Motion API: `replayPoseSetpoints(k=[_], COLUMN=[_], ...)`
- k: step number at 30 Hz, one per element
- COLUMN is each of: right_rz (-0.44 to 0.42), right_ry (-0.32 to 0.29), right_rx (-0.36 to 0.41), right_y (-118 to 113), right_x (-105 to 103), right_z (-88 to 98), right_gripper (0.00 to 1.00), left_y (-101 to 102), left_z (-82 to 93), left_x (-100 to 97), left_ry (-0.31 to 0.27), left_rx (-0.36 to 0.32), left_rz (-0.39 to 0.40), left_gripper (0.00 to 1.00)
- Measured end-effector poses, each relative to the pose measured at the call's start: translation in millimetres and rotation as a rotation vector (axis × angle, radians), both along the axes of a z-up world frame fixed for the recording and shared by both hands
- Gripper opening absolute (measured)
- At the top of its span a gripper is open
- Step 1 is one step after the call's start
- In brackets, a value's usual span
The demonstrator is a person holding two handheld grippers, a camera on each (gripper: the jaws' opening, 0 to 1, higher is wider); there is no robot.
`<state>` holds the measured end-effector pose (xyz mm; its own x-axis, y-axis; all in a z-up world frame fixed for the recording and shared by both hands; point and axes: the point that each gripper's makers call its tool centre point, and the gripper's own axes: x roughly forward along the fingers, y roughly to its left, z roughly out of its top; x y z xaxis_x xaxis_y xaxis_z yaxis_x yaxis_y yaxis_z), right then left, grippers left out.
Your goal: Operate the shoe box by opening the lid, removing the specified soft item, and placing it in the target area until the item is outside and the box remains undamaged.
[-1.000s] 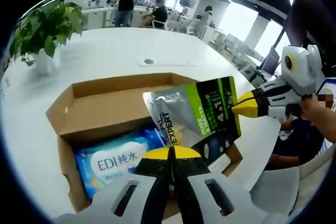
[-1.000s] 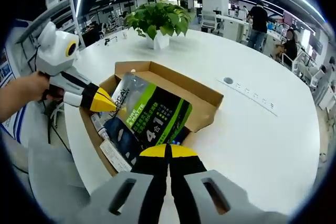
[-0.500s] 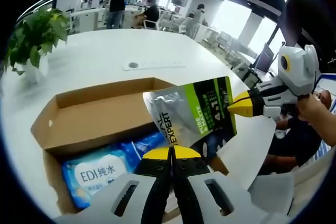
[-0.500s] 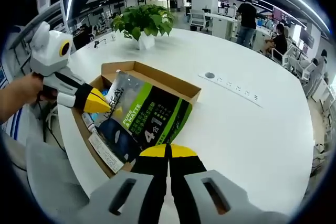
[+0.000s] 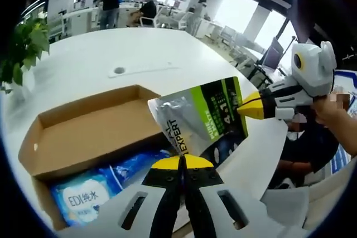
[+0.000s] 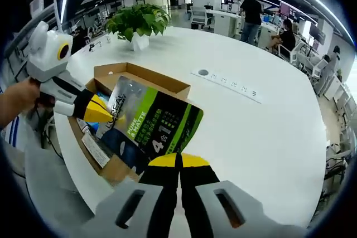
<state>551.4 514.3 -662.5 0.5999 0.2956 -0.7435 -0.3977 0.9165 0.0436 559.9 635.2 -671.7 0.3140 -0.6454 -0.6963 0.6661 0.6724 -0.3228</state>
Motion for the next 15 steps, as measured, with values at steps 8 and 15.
replayPoseSetpoints(k=[8,15], right_rz=[-0.026,-0.044], right_ry=[0.019,0.035], right_rx=[-0.008,-0.02], right_y=[-22.3,-39.6], right_x=[-1.9,-0.6], right_z=[-2.8,-7.4], right_gripper=[0.0,0.0], left_y=[-23.6,-39.3], left_z=[-4.2,-7.4], left_x=[0.1,1.1], left_ry=[0.012,0.02], left_rx=[0.017,0.03], left_rz=[-0.045,-0.073], left_gripper=[0.0,0.0])
